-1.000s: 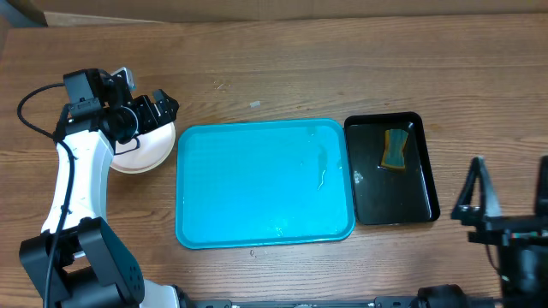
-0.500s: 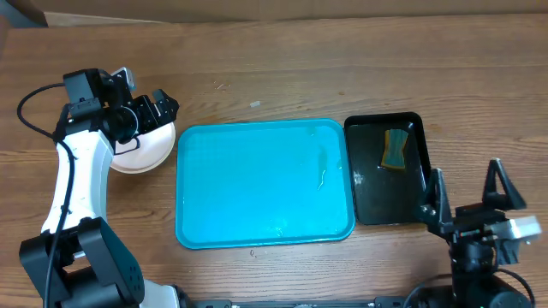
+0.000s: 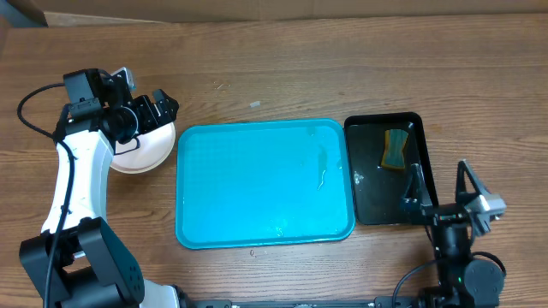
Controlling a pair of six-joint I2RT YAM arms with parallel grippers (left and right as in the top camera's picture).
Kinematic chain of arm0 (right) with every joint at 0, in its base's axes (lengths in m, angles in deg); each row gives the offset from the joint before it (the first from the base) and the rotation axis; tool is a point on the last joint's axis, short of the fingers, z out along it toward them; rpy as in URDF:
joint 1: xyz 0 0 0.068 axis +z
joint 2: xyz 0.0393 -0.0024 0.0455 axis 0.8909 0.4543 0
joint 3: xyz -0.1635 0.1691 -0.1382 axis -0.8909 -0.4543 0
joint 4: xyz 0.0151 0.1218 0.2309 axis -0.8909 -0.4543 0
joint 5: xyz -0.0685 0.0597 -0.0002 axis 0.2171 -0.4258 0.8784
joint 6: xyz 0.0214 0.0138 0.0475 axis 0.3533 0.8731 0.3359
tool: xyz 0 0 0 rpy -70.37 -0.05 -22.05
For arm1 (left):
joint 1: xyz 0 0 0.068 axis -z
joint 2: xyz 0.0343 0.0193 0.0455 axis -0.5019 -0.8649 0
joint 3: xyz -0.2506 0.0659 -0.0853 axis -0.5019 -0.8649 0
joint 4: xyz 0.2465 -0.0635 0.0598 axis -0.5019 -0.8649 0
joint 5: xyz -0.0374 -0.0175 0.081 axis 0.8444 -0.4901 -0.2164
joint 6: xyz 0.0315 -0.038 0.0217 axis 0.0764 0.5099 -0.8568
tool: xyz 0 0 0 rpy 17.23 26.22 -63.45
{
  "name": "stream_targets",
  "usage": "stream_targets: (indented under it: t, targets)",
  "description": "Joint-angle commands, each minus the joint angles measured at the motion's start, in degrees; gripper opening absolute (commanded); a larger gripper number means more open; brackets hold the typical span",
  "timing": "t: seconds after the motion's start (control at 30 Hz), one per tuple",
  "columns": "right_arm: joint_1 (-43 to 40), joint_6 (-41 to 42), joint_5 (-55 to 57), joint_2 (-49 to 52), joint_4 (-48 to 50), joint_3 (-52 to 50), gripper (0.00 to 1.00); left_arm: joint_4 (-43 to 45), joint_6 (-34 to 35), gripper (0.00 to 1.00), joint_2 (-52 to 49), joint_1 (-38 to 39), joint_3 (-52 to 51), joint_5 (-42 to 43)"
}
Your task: Clean dirty plates on tray and stack at the side
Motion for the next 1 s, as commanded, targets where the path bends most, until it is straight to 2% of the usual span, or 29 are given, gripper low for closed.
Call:
stream_targets:
  t: [0.0,0.1,0.4,0.63,0.73,0.97]
  targets:
    - [-0.55,-0.20,0.22,-0.57,-5.70,-0.55,1.00,0.00,-1.07,1.00,0.76,0.22,1.14,0.85]
    - [-0.55,-1.31,0.35,-0.57,-12.07,-1.46,1.00,-0.02,-1.07,1.00,0.76,0.22,1.14,0.85]
    - [-0.52,-8.96,-0.92,-0.57,-10.78,-2.12,1.00,0.00,-1.07,1.00,0.76,0.22,1.14,0.85]
    - [-0.55,-27.04,-9.42,-0.57,-5.62,-2.34,1.00,0.00,-1.07,1.00,0.76,0.22,1.14,0.85]
    - [-0.55,-27.19,-9.44,-0.57,-10.10,-2.34,1.00,0.00,-1.07,1.00,0.76,0.22,1.14,0.87]
    - [-1.64,-22.88,-7.82,-0.57,-9.99,-2.34,1.00,0.00,-1.07,1.00,0.76,0.22,1.14,0.85]
